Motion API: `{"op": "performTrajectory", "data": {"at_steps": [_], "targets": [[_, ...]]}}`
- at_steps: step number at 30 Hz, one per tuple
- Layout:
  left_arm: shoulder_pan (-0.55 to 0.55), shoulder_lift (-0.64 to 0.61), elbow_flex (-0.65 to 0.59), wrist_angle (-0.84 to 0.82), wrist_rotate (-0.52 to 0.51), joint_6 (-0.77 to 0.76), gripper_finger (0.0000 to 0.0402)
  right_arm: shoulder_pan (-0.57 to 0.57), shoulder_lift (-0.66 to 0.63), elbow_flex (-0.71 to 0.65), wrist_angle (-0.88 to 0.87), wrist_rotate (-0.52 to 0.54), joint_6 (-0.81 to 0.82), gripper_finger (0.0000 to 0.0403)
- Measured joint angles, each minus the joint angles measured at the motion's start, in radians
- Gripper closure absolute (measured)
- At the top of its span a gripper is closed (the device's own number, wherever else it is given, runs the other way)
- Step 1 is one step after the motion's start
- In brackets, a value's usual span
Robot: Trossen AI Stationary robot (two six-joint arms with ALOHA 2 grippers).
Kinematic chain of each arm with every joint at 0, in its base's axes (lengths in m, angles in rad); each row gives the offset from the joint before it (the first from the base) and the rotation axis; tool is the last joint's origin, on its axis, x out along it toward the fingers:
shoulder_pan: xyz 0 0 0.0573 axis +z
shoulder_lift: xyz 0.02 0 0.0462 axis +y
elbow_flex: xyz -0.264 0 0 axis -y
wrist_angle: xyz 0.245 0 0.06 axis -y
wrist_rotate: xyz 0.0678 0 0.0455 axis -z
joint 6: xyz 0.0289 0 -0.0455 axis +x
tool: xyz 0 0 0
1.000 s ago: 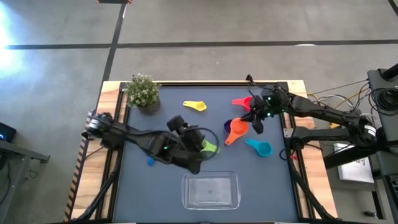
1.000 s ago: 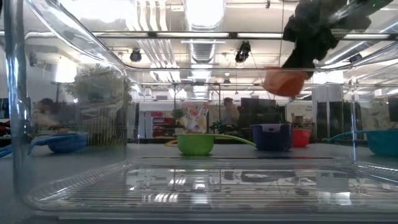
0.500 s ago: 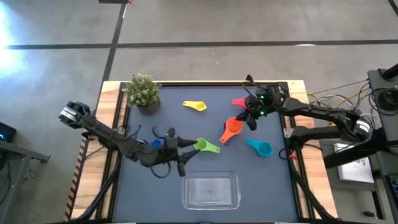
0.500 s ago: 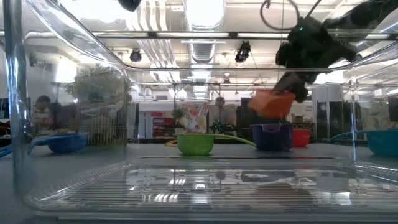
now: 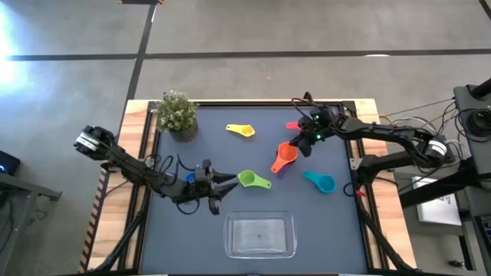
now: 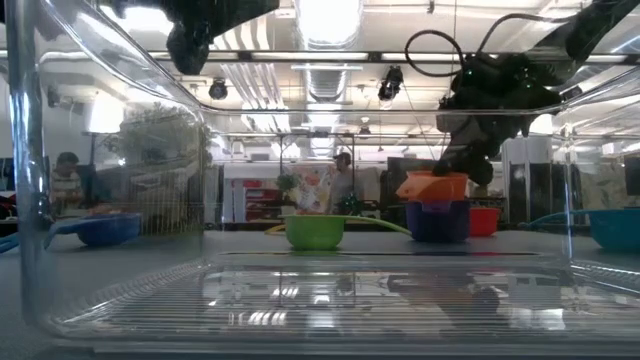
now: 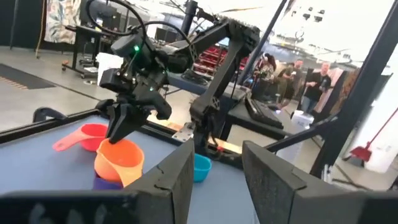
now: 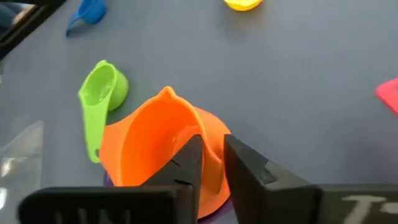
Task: Nest measuring cups in basket
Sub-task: Stack the orange measuring cup on the purple measuring cup, then stack the red measuring cup on the orange measuring cup
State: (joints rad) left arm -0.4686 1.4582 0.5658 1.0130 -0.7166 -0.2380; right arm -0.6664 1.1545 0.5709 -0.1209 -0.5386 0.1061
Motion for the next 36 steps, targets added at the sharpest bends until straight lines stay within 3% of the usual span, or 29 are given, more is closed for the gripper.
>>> {"op": "performTrajectory", "data": {"at_steps": [8, 13, 20, 30, 36], "targets": [[0.005, 0.0, -0.004, -0.001, -0.004, 0.076, 0.0284, 0.0, -0.03, 0.014, 0.001, 0.042, 0.006, 0.0258], [0.006, 0.002, -0.015, -0.015, -0.007, 0.074, 0.0284, 0.001, -0.073, 0.03, 0.012, 0.042, 0.006, 0.0232], [0.006, 0.002, -0.029, -0.055, -0.01, 0.011, 0.0284, 0.037, -0.183, 0.026, 0.035, 0.042, -0.038, 0.0228], [0.012, 0.002, -0.029, -0.082, -0.062, 0.044, 0.0284, 0.119, -0.299, -0.07, 0.094, 0.048, 0.036, 0.0228], [0.042, 0.002, -0.029, -0.118, -0.063, 0.127, 0.0284, 0.18, -0.322, -0.124, 0.134, 0.178, 0.117, 0.0238]]}}
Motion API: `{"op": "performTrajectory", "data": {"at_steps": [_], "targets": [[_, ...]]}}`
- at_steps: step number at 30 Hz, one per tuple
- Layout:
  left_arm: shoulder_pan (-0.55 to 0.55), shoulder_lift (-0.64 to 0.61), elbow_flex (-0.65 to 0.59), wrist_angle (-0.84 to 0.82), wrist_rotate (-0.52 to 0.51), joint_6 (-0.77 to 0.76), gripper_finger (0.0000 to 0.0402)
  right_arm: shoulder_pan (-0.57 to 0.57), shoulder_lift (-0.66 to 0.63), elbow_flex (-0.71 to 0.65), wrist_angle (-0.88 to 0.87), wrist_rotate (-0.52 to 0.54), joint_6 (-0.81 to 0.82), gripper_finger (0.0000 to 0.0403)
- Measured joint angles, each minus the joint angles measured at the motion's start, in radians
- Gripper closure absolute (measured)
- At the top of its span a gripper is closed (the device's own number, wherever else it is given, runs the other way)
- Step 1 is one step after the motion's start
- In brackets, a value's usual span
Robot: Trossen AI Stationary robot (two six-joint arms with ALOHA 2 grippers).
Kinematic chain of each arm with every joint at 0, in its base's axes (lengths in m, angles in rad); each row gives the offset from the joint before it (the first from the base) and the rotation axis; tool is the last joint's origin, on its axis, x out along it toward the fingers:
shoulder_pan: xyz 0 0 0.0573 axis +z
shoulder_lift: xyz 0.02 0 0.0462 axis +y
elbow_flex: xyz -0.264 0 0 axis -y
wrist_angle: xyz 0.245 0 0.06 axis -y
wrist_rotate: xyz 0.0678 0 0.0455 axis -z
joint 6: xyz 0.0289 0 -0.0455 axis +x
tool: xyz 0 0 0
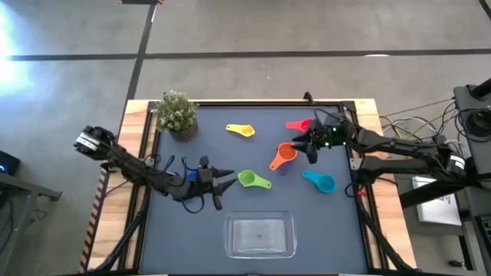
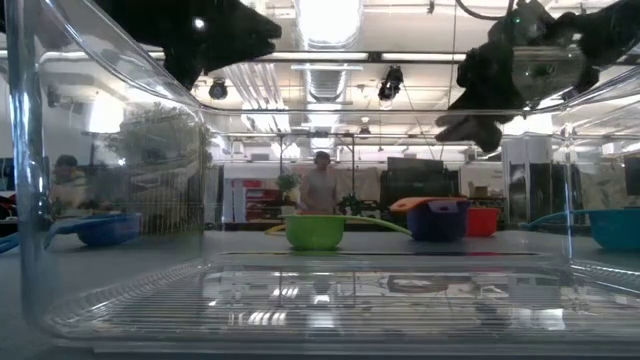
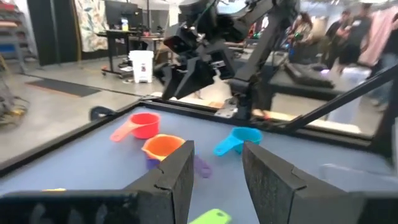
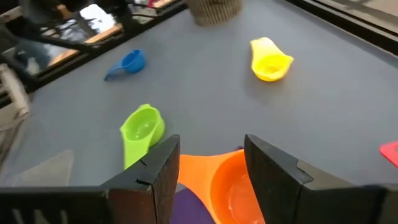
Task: Nest measuring cups in basket
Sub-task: Stack the red measuring cup on the orange measuring cup
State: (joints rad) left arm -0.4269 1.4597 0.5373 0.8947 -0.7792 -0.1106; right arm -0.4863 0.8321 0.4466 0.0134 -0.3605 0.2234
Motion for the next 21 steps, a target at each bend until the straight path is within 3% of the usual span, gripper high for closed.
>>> {"op": "performTrajectory", "data": {"at_steps": [8, 14, 21], "targets": [[0.067, -0.014, -0.002, -0.01, 0.017, 0.109, 0.0286, 0.096, -0.019, 0.007, 0.001, 0.094, 0.079, 0.026], [0.149, -0.059, -0.003, -0.094, 0.216, 0.095, 0.0302, 0.167, -0.027, 0.019, -0.008, 0.162, 0.133, 0.0271], [0.214, -0.178, -0.003, -0.243, 0.301, 0.062, 0.0326, 0.281, -0.028, 0.027, -0.01, 0.27, 0.17, 0.0271]]}}
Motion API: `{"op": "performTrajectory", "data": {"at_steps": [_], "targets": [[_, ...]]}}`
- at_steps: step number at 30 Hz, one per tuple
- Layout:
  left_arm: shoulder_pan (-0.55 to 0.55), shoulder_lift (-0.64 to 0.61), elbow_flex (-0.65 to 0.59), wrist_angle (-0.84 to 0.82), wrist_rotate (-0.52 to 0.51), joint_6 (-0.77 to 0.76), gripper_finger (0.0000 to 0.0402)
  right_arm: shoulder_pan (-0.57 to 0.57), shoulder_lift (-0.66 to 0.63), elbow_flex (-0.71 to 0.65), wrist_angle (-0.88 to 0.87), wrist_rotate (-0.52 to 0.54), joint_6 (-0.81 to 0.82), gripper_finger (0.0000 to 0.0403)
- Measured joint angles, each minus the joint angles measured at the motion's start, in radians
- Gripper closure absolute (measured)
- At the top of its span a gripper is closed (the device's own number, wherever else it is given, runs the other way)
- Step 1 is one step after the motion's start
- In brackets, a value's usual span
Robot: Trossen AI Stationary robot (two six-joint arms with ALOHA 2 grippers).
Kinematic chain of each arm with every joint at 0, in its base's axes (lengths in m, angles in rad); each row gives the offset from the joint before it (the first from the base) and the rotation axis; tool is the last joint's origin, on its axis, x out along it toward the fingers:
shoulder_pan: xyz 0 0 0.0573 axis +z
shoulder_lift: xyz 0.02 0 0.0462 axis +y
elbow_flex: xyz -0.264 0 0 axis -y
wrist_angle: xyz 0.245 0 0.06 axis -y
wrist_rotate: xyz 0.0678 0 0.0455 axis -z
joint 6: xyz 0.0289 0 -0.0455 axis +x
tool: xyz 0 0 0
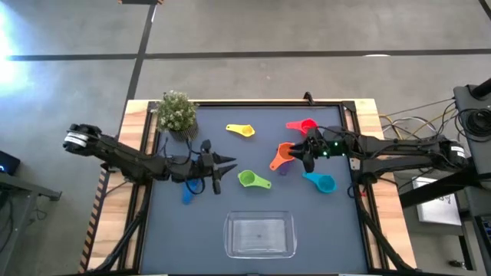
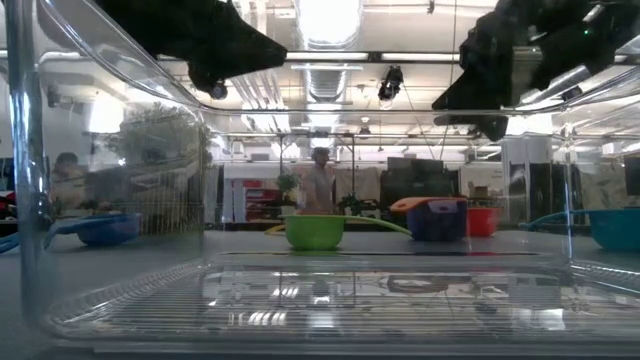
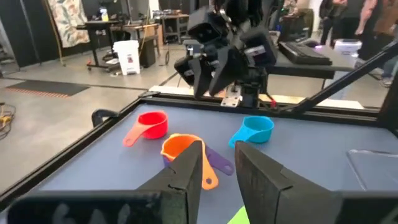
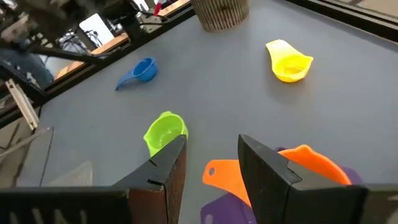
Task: Nest measuring cups in basket
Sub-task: Stack the red measuring cup on the orange measuring cup
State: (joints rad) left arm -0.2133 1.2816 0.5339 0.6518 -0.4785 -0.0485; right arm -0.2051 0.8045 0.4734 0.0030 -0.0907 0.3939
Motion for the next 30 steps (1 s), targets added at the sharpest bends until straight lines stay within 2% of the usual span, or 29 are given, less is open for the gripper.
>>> {"op": "performTrajectory", "data": {"at_steps": [5, 10, 16, 22, 30], "targets": [[0.037, -0.082, 0.0, -0.048, 0.057, 0.057, 0.0336, 0.08, -0.012, 0.042, -0.072, 0.044, 0.008, 0.0271], [0.109, -0.108, 0.001, -0.04, 0.199, 0.091, 0.0344, 0.13, -0.014, 0.128, -0.313, 0.247, 0.039, 0.0271], [0.212, -0.067, 0.0, -0.013, 0.247, 0.1, 0.0348, 0.133, -0.004, 0.179, -0.526, 0.451, 0.118, 0.0271], [0.312, 0.015, 0.0, 0.084, 0.39, 0.073, 0.0348, 0.067, 0.022, 0.176, -0.617, 0.485, 0.159, 0.0263], [0.362, 0.172, -0.001, 0.185, 0.416, 0.032, 0.0348, -0.057, 0.122, 0.175, -0.614, 0.477, 0.103, 0.0239]]}}
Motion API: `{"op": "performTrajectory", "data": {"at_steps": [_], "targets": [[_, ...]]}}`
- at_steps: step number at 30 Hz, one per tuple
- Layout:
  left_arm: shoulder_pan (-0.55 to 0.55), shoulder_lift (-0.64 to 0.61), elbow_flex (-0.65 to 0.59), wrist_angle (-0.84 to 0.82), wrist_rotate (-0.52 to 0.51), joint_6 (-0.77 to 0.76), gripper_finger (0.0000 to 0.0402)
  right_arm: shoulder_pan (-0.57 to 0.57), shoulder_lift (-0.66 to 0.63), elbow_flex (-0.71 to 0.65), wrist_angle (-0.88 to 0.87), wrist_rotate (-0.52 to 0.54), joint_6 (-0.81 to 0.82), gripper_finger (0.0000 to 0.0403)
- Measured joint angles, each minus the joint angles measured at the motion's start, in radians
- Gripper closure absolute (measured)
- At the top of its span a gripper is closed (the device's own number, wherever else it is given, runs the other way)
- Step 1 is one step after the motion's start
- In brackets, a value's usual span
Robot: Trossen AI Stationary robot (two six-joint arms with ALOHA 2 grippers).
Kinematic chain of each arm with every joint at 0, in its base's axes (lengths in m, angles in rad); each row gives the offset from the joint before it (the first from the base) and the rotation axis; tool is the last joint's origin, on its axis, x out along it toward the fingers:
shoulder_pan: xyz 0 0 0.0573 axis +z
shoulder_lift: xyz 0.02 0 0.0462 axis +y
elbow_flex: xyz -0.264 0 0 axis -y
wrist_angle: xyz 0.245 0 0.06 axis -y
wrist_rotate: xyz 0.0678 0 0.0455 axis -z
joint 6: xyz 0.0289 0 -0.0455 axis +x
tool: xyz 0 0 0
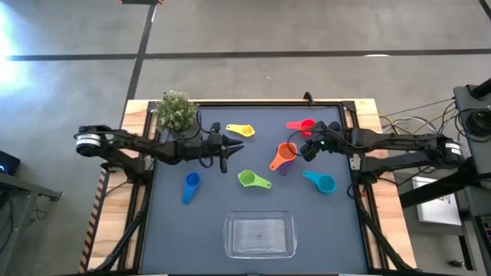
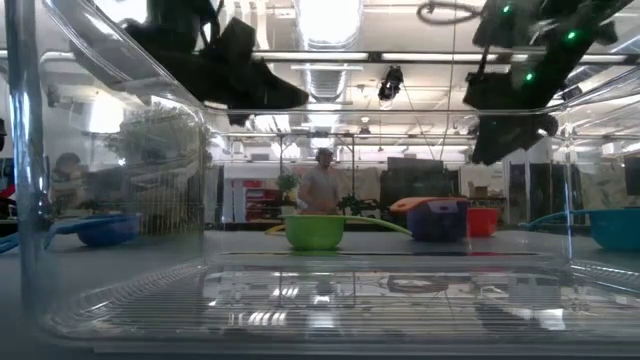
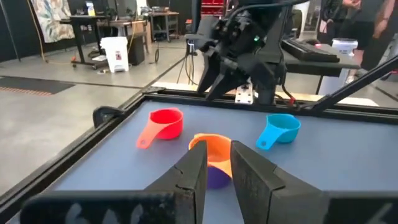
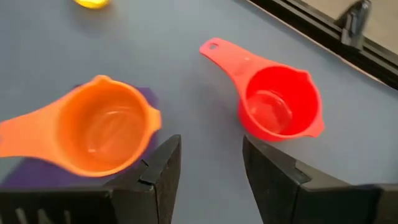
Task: Nest measuring cups in basket
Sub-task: Stack the red measuring cup on the orange measuring cup
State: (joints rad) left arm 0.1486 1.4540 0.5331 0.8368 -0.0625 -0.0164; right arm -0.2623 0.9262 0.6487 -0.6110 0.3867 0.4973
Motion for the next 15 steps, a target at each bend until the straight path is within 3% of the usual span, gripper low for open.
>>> {"op": "performTrajectory", "data": {"at_steps": [7, 15], "targets": [[0.016, 0.018, 0.0, 0.048, 0.005, -0.004, 0.0348, -0.093, 0.088, 0.0, 0.027, -0.02, -0.034, 0.0224], [0.02, -0.058, -0.043, 0.045, 0.054, -0.008, 0.0348, -0.158, 0.165, -0.001, 0.106, -0.056, -0.115, 0.0222]]}}
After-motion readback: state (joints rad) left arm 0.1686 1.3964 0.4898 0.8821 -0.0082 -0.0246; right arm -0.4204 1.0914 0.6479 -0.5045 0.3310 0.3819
